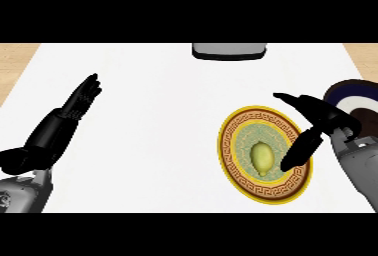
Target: Pick the lemon from the plate and place it in the plate
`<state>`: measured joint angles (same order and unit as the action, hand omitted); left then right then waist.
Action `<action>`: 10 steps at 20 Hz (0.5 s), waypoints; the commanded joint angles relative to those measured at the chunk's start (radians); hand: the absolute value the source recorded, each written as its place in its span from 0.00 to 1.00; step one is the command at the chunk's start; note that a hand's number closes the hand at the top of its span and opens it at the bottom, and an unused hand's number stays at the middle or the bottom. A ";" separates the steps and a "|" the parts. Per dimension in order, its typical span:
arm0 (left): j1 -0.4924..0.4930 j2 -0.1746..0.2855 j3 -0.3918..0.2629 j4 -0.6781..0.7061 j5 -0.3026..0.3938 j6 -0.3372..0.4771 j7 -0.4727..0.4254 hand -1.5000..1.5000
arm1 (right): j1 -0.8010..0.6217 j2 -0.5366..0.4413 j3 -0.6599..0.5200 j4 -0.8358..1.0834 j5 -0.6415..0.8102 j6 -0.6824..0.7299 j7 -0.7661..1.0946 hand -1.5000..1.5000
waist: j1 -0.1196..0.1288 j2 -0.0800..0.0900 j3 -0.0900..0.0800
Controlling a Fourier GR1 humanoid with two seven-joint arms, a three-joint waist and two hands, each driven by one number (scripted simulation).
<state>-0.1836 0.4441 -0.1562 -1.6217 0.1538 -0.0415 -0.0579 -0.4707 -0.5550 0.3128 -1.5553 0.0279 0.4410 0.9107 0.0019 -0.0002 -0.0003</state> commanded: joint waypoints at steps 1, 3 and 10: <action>-0.036 -0.050 -0.014 -0.015 -0.032 0.022 0.063 0.50 | 0.007 0.023 0.015 0.058 0.028 0.074 0.007 0.00 | 0.001 0.001 0.000; -0.027 -0.048 -0.009 -0.027 -0.045 0.019 0.065 0.50 | -0.032 0.020 0.006 0.115 0.008 0.126 0.012 0.00 | 0.005 0.001 0.000; 0.010 -0.083 0.005 -0.038 -0.090 -0.017 0.044 0.50 | 0.043 0.107 0.047 0.196 0.155 0.110 -0.102 0.00 | 0.004 0.001 0.000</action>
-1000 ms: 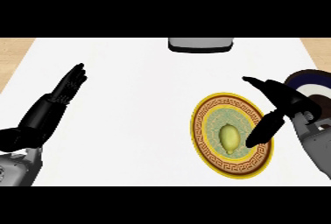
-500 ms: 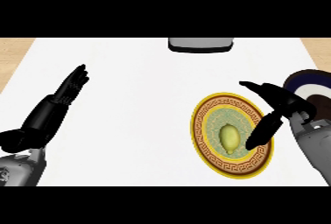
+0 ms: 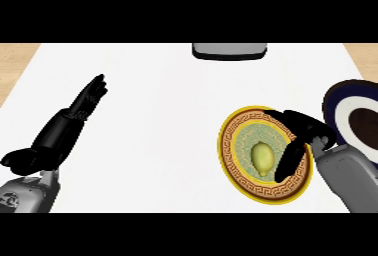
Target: Pick the lemon from the plate and place it in the plate
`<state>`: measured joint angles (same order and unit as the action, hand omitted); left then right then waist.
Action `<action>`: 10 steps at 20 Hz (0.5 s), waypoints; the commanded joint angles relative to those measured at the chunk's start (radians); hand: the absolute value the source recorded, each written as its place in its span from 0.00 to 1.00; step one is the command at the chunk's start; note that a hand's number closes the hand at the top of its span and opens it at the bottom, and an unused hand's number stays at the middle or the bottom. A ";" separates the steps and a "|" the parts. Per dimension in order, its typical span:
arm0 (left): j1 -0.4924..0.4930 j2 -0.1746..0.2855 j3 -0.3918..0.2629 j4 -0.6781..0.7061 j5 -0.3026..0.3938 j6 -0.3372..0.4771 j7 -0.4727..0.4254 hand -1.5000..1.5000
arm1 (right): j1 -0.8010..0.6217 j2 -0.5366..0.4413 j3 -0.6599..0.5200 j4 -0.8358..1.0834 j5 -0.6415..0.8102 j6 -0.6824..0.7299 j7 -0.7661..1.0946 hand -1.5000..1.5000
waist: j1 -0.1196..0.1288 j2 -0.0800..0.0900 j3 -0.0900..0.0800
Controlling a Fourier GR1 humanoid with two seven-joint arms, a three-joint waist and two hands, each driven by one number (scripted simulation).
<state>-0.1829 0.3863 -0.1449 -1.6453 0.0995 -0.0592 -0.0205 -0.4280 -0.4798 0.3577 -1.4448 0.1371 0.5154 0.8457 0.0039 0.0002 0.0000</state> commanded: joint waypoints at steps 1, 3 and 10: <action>0.020 0.007 0.044 -0.062 0.006 -0.039 0.049 0.50 | -0.013 0.040 -0.032 0.071 0.030 0.065 -0.008 0.00 | 0.002 0.000 0.000; -0.012 -0.019 0.059 -0.023 -0.009 -0.044 0.032 0.50 | 0.050 0.052 -0.023 -0.004 0.054 0.067 0.017 0.00 | -0.004 -0.001 0.000; 0.096 -0.069 0.059 -0.086 -0.058 -0.054 -0.001 0.50 | 0.082 0.133 -0.025 0.028 0.123 0.099 0.000 0.00 | -0.001 -0.001 0.000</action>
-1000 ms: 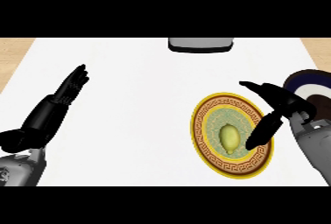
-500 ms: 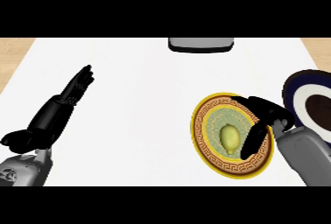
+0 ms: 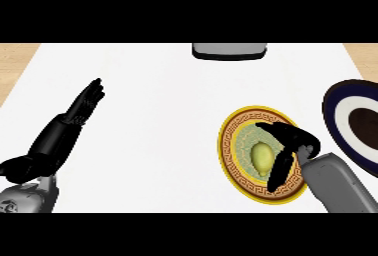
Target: Pick the lemon from the plate and place it in the plate
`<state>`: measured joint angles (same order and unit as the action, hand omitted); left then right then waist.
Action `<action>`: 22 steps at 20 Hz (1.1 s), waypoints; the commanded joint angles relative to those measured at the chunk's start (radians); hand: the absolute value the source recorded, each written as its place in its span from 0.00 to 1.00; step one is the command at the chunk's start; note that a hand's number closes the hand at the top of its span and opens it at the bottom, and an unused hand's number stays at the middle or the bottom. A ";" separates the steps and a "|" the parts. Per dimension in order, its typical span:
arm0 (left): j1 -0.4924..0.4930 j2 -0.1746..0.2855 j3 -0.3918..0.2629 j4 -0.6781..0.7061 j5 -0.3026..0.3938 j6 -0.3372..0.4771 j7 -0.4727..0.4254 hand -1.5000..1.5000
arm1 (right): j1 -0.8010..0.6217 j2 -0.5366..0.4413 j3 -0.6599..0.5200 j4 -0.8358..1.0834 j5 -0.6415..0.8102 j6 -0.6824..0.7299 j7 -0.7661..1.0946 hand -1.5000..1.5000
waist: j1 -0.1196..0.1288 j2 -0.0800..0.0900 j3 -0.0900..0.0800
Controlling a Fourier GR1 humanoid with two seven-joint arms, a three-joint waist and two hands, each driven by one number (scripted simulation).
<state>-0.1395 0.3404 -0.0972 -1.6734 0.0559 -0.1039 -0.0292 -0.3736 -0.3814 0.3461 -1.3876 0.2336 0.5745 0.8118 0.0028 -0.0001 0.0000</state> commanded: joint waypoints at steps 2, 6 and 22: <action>0.024 0.002 0.045 0.013 -0.001 -0.040 -0.028 0.50 | 0.021 0.037 0.024 0.137 0.109 -0.008 -0.113 0.00 | 0.004 0.001 0.000; -0.036 -0.051 0.027 0.015 -0.041 -0.031 0.030 0.50 | 0.017 0.089 0.026 0.177 0.182 -0.019 -0.146 0.00 | 0.001 0.001 0.000; -0.047 -0.049 0.101 0.020 -0.042 -0.082 0.026 0.50 | 0.062 0.080 0.036 0.085 0.393 -0.132 -0.270 1.00 | -0.004 -0.001 0.000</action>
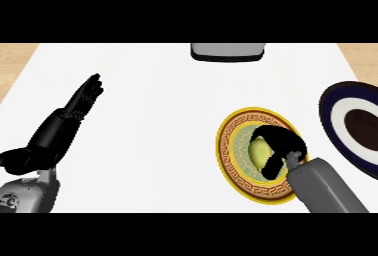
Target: Pick the lemon from the plate and place it in the plate
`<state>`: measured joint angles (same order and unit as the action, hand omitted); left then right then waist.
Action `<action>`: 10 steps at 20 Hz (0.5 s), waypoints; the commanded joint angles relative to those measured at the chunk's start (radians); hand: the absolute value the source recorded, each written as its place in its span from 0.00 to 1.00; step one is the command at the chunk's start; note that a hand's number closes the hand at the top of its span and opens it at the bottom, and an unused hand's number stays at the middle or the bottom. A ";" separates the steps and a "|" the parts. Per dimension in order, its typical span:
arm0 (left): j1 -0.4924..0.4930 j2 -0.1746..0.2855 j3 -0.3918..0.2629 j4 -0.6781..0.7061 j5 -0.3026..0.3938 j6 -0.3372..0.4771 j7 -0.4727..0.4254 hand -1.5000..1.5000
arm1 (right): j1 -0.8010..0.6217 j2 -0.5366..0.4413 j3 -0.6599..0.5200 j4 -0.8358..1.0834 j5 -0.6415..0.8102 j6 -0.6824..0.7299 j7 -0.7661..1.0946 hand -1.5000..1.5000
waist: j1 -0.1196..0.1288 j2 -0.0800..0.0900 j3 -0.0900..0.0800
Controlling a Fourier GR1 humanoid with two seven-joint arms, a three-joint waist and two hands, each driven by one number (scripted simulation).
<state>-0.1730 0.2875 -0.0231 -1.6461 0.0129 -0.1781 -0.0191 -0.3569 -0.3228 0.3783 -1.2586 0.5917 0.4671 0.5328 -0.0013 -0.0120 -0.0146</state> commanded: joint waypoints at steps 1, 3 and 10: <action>0.010 0.005 0.024 0.018 0.012 -0.015 -0.012 0.50 | 0.128 -0.066 0.051 -0.174 0.050 -0.052 -0.110 1.00 | -0.012 0.008 0.014; 0.044 0.011 0.026 0.008 -0.004 0.004 -0.018 0.50 | 0.244 -0.164 0.137 -0.317 0.097 -0.116 -0.290 1.00 | -0.058 -0.009 0.015; 0.092 0.016 0.062 -0.020 -0.013 0.045 0.005 0.50 | 0.404 -0.405 0.091 -0.663 0.128 -0.309 -0.585 1.00 | -0.142 -0.039 0.018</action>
<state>-0.1078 0.2967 0.0217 -1.6493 0.0061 -0.1477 -0.0106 -0.0550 -0.6007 0.5053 -1.7547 0.7103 0.2555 0.0957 -0.1118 -0.0459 0.0007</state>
